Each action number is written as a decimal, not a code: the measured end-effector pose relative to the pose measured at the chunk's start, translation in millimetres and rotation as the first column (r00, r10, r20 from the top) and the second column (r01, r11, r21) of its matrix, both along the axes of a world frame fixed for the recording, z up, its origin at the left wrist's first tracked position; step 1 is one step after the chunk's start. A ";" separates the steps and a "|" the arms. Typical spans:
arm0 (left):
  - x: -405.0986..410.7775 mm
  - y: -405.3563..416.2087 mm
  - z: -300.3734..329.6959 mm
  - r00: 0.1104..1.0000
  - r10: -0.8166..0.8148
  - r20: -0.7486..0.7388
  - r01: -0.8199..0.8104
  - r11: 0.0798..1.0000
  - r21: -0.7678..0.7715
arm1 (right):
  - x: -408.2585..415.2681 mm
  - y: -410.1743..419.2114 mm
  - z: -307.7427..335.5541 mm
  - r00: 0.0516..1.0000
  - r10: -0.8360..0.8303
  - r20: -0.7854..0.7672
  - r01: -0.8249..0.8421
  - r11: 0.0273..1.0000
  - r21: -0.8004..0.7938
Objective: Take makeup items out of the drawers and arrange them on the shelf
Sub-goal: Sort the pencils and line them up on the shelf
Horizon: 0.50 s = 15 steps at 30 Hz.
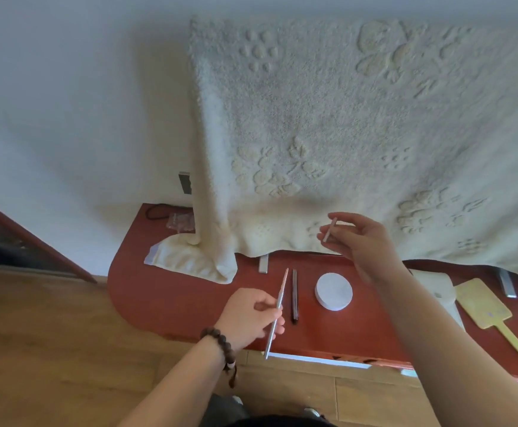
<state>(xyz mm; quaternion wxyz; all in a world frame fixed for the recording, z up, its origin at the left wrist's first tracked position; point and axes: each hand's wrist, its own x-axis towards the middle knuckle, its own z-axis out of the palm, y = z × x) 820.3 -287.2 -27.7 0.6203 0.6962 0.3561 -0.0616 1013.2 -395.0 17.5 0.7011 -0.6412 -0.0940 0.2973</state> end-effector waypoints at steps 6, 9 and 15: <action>33.4 16.2 -32.5 0.992 0.126 -0.007 -0.125 0.988 0.092 | -24.2 13.4 -37.5 0.996 0.072 -0.061 -0.080 0.986 -0.144; 42.1 19.2 -44.3 0.990 0.135 -0.027 -0.128 0.977 0.173 | -32.1 17.4 -59.0 0.987 0.076 -0.138 -0.097 0.984 -0.151; 60.1 24.3 -64.8 0.984 0.128 -0.122 -0.126 0.992 0.026 | -36.3 15.1 -79.6 0.968 0.245 0.049 -0.200 0.879 -0.433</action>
